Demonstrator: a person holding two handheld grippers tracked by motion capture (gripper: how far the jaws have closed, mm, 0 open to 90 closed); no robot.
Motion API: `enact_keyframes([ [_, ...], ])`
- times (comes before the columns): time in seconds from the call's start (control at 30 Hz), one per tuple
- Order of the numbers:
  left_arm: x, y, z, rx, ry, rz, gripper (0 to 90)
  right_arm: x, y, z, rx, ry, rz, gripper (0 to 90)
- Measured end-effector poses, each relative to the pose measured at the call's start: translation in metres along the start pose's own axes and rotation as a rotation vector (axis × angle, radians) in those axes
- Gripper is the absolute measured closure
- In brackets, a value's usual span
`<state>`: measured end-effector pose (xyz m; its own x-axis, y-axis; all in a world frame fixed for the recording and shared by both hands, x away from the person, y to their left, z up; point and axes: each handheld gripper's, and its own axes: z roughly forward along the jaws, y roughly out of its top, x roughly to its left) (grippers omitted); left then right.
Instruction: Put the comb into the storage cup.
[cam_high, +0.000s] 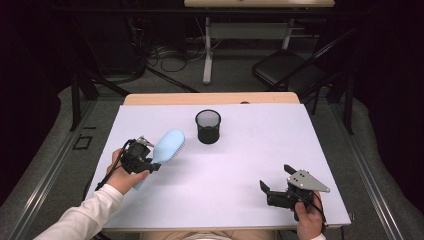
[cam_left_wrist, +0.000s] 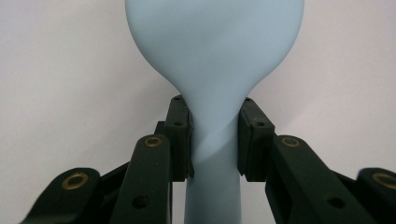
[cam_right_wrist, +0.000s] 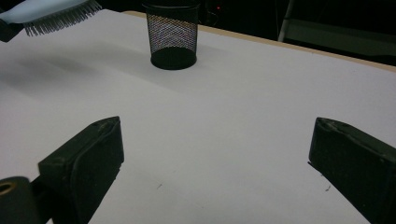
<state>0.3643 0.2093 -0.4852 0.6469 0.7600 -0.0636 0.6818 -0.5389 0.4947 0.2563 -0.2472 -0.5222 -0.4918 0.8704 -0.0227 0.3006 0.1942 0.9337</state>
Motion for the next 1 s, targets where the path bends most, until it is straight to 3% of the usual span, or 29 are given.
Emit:
enact_keyframes([
  [0.6, -0.002, 0.008, -0.015, -0.117, 0.013, 0.003, 69.7, 0.0, 0.0, 0.0, 0.003, -0.001, 0.0, 2.9],
  [1.0, -0.006, 0.012, -0.016, -0.179, 0.024, 0.012, 69.7, 0.0, 0.0, 0.001, 0.009, -0.002, 0.004, 2.9],
])
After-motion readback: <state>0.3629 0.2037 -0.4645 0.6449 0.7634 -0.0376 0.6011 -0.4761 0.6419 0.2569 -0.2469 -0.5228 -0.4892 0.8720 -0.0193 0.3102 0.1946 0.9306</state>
